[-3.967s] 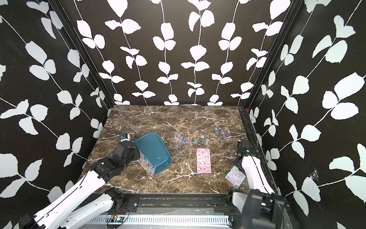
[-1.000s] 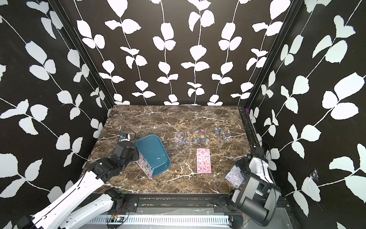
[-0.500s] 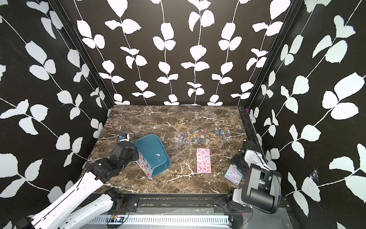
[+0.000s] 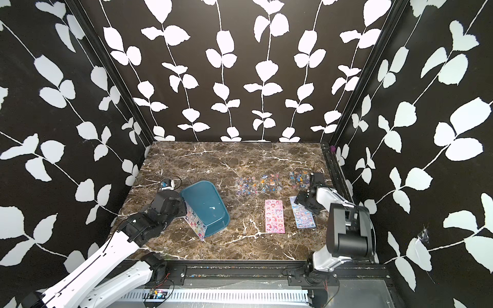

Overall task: Take the stickers out of the storage box
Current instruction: Adjust the sticker at the center of the board.

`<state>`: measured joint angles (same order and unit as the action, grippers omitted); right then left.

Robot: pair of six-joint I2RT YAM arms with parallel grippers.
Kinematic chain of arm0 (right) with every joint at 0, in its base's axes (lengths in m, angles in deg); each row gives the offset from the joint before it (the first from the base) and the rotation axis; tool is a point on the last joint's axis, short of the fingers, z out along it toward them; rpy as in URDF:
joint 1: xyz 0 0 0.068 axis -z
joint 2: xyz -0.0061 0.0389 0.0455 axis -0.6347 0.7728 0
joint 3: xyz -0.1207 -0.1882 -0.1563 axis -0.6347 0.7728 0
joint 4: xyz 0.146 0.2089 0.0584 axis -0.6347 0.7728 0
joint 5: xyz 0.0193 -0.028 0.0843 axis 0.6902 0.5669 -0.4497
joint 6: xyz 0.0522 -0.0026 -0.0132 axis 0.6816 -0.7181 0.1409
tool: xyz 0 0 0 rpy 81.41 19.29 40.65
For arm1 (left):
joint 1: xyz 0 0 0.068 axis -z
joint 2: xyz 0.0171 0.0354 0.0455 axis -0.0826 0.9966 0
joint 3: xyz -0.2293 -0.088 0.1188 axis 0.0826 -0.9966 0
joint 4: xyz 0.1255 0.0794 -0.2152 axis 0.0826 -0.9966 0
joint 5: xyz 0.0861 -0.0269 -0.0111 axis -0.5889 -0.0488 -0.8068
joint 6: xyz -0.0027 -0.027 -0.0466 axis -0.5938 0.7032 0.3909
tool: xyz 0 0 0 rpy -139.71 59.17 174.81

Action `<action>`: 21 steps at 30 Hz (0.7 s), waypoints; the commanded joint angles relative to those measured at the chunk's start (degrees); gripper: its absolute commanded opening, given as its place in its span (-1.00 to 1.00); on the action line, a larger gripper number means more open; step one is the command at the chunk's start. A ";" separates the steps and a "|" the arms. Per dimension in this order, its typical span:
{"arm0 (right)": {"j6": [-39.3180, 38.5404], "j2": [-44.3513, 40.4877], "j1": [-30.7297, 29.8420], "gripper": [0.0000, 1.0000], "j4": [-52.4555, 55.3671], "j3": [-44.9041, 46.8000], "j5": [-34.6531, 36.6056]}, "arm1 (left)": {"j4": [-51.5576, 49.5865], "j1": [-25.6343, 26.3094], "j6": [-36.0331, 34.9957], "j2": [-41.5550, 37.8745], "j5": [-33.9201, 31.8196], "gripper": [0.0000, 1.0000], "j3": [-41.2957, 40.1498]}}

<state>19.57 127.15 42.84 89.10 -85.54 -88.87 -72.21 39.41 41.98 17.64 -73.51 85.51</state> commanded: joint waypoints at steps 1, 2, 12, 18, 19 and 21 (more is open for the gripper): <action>-1.87 3.60 -1.68 0.61 -0.86 0.58 -5.21 | 0.61 0.09 -0.03 -0.51 -0.65 -1.00 0.13; -1.71 3.29 -1.81 0.61 -1.03 1.05 -4.99 | 0.61 0.14 -0.03 -0.52 -0.64 -1.00 0.13; 2.62 -3.06 -1.83 0.62 3.08 2.95 0.82 | 0.97 0.17 -0.12 0.11 -0.39 -1.00 0.39; 5.87 -12.27 -1.76 0.65 3.06 5.92 3.30 | 0.76 0.13 -0.31 -0.05 -0.31 -1.00 0.66; 5.32 -13.02 -1.61 0.66 4.58 4.89 4.04 | 0.86 0.13 -0.33 -0.01 -0.18 -1.00 0.62; 4.50 -13.64 -1.66 0.67 7.25 2.73 5.22 | 0.90 0.14 -0.40 0.11 -0.08 -1.00 0.75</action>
<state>23.79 114.52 41.26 92.81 -81.15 -86.57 -72.19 39.41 41.96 17.99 -73.46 85.51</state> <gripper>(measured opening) 0.834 0.102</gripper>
